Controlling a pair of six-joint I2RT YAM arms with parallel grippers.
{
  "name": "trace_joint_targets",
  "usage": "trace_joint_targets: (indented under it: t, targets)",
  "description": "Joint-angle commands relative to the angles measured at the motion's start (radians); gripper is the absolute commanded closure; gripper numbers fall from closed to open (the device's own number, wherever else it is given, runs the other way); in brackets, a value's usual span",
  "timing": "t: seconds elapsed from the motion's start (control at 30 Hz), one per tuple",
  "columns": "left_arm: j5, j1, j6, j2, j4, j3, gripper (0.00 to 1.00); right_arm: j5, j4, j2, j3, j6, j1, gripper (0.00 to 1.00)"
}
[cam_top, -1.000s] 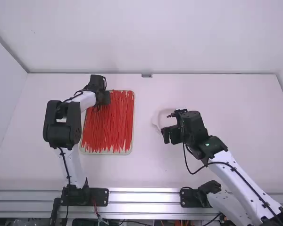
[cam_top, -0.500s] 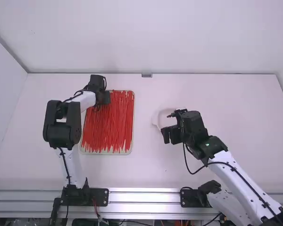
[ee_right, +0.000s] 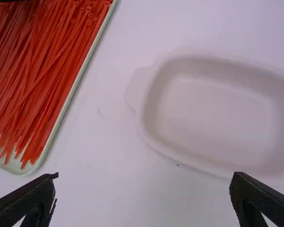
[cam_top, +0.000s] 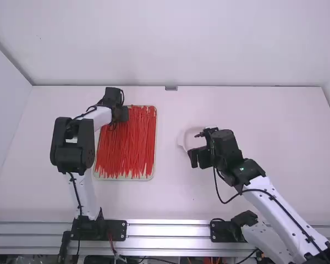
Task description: Fasten the cable tie
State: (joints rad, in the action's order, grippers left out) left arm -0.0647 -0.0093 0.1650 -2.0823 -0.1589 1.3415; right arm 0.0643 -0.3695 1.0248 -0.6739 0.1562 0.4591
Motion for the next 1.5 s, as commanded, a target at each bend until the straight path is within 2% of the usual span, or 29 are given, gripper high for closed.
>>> trace_joint_targets:
  t: [0.0,0.43,1.2,1.47]
  targets:
    - [-0.004,0.010,-0.005,0.002,-0.001,-0.008,0.82,-0.005,-0.002,0.002,-0.034,0.005,0.006,0.02]
    - [-0.005,0.010,-0.004,0.002,0.065,-0.056,0.80,-0.005,-0.001,0.002,-0.034,0.005,0.006,0.02]
    - [-0.005,0.010,-0.004,0.002,0.052,-0.056,0.92,-0.006,0.002,0.002,-0.034,0.004,0.006,0.02]
    - [-0.004,0.010,-0.004,0.002,0.047,-0.056,0.89,-0.005,0.003,0.002,-0.034,0.004,0.006,0.02]
